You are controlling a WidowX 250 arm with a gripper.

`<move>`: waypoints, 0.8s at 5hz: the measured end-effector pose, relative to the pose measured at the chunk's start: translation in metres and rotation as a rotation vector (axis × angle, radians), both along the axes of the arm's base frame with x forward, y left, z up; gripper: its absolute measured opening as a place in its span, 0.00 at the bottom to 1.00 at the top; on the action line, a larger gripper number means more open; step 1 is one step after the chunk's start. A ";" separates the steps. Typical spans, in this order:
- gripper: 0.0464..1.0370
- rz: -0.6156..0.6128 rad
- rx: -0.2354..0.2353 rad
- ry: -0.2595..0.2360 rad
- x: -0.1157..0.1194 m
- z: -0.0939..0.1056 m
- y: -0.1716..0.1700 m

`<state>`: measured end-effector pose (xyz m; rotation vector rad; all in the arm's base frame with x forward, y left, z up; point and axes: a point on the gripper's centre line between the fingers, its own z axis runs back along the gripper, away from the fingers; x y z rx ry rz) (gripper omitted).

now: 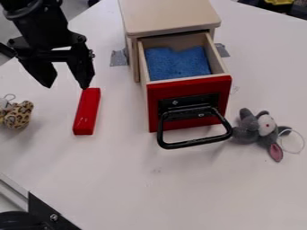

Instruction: Fermer le tiroir

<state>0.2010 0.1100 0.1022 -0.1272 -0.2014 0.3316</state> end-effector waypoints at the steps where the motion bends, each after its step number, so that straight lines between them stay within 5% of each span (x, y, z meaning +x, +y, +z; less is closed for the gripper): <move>1: 0.96 0.000 -0.007 0.012 -0.002 -0.004 -0.001; 4: 0.96 -0.062 0.037 0.011 0.010 -0.019 -0.012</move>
